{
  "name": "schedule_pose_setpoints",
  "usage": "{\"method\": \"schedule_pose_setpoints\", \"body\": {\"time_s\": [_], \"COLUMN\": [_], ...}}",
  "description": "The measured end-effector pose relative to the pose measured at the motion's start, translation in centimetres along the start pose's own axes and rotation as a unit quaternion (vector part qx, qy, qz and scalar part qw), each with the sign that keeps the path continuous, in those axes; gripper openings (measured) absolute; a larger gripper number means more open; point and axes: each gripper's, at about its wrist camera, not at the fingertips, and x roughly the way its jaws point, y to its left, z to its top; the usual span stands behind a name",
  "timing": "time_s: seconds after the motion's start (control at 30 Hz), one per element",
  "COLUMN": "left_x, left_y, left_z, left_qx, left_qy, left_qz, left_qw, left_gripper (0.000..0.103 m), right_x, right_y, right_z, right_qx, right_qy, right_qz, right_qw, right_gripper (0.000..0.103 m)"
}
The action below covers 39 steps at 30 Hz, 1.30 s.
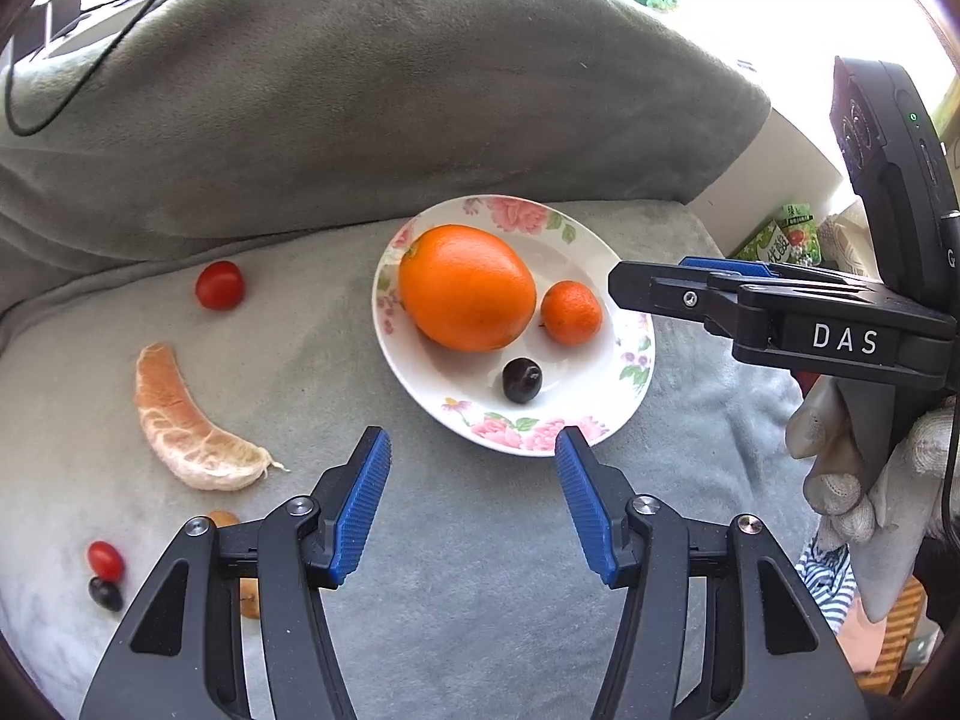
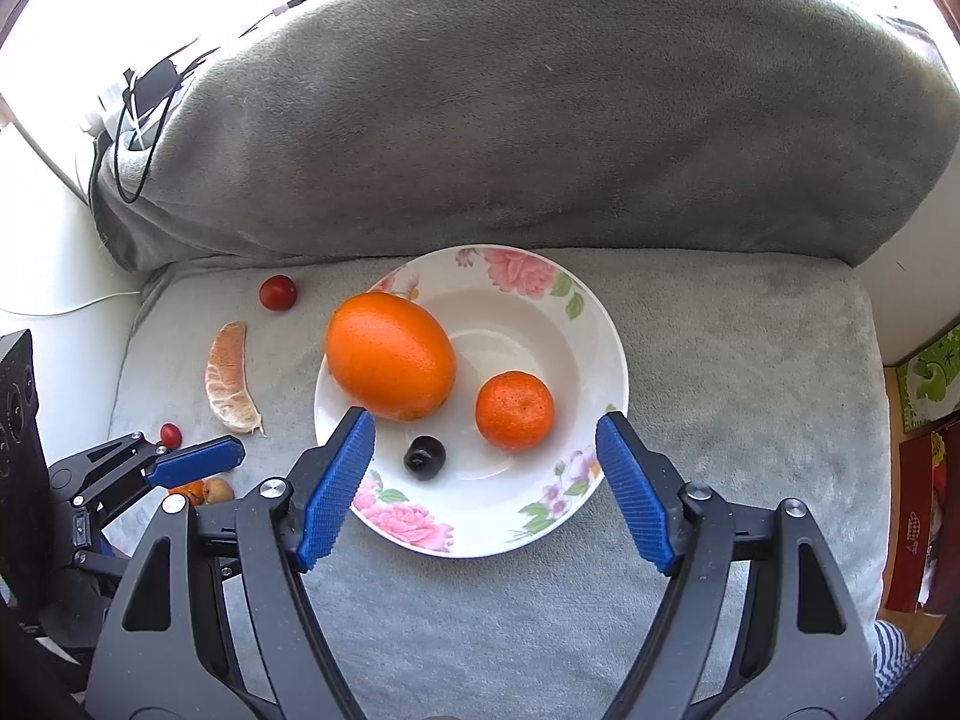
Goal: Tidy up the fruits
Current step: 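Move the right gripper to the brown kiwi while the left approaches another dark cherry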
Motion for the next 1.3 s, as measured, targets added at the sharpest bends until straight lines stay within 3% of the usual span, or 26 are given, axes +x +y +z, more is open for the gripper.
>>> {"method": "schedule_pose_setpoints", "body": {"time_s": [0.47,1.03,1.3], "left_x": [-3.6,-6.7,-6.0], "left_y": [6.1,15.2,18.0], "left_z": [-3.2,-8.1,-9.8], "left_qx": [-0.059,-0.149,-0.175], "left_qy": [-0.014,-0.024,-0.008], "left_qz": [0.048,0.105,0.108], "left_qw": [0.997,0.9829,0.9787], "left_gripper": [0.057,0.055,0.041], "right_x": [0.8,4.1,5.9], "right_y": [6.3,13.3,15.8], "right_z": [0.3,-2.6,-4.5], "right_qx": [-0.056,-0.123,-0.147], "right_qy": [0.014,0.058,0.087], "right_qz": [0.05,0.097,0.115], "right_qw": [0.997,0.986,0.979], "right_gripper": [0.079,0.079,0.075]}}
